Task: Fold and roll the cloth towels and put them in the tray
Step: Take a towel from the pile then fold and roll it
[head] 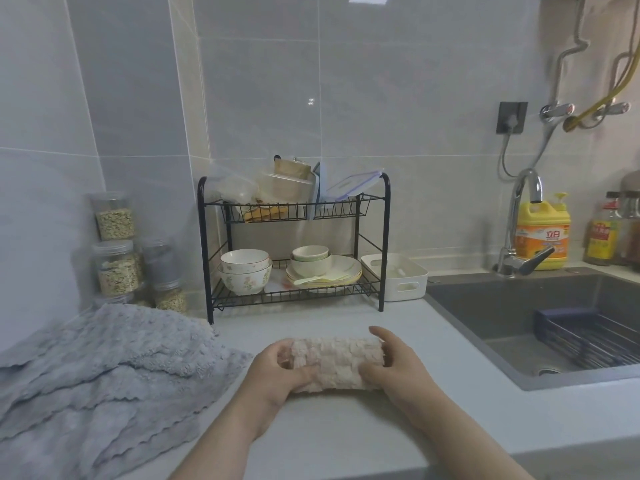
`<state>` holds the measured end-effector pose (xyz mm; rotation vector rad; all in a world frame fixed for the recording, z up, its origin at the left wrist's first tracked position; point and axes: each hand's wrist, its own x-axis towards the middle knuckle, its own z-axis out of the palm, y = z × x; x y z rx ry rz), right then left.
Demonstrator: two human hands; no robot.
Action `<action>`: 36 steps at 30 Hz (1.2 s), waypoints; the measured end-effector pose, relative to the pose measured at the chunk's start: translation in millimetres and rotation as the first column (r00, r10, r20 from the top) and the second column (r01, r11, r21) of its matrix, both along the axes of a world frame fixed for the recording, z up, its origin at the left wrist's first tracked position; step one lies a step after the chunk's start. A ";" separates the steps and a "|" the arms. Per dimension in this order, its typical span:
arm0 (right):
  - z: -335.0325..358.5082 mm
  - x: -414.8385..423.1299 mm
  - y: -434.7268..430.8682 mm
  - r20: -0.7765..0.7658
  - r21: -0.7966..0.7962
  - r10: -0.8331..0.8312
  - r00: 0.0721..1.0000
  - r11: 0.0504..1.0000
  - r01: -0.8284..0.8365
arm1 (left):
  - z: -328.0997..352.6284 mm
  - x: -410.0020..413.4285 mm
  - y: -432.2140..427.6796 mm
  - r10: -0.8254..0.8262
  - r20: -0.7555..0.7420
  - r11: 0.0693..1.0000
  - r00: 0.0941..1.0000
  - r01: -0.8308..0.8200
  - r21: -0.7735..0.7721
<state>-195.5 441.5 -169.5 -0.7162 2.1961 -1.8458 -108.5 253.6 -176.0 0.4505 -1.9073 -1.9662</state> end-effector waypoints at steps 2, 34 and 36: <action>0.9 -1.0 2.1 0.036 -0.050 0.037 0.999 0.998 -0.035 | -0.6 -1.4 -1.9 0.026 -0.012 1.000 1.000 -0.026 -0.005; 14.6 -15.0 -11.5 0.163 0.276 -0.211 0.964 0.948 0.161 | 22.3 -17.1 -0.8 0.148 0.269 0.988 0.952 -0.131 -0.081; 21.9 -16.7 -15.5 0.190 0.315 -0.226 0.956 0.936 0.158 | 28.3 -21.5 -0.6 0.167 0.343 0.985 0.924 -0.143 -0.094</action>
